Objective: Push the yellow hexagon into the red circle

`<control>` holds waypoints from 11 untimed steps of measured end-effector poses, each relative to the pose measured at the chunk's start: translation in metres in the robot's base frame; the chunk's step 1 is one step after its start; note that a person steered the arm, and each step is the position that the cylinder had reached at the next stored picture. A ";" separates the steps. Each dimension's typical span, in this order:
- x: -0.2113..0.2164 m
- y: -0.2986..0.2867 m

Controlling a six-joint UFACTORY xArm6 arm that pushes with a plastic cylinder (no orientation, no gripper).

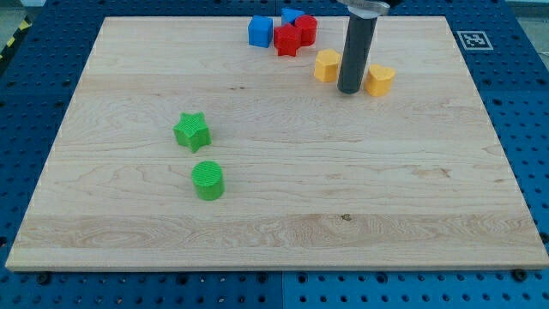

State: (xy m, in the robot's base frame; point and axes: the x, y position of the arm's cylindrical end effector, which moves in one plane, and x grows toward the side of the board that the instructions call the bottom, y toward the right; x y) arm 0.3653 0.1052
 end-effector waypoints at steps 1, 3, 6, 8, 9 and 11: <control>-0.001 -0.007; -0.019 -0.038; -0.019 -0.021; -0.052 -0.036; -0.068 -0.040; -0.013 -0.024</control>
